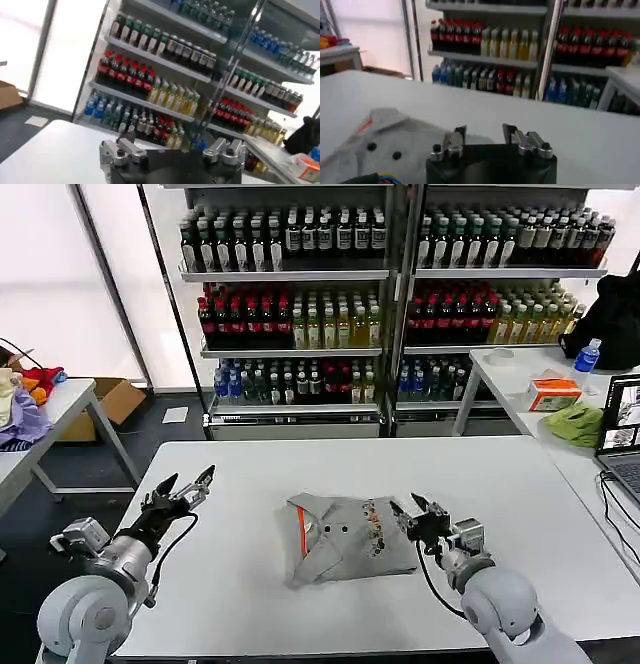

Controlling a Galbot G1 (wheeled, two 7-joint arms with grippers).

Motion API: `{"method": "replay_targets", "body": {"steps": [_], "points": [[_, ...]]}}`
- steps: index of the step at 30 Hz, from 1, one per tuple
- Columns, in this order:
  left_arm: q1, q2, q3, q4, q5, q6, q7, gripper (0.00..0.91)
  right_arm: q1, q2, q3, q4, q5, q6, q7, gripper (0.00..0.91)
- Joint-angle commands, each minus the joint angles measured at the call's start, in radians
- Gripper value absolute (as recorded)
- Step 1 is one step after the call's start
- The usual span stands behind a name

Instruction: Fold and organize the clothes.

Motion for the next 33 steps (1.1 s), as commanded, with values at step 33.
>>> {"method": "replay_targets", "body": {"steps": [33], "points": [[0.037,-0.02,0.007,0.015,0.064,-0.042,0.055,0.907,-0.222,0.054,0.336,0.118,-0.055,0.277,-0.057,0.907]]}}
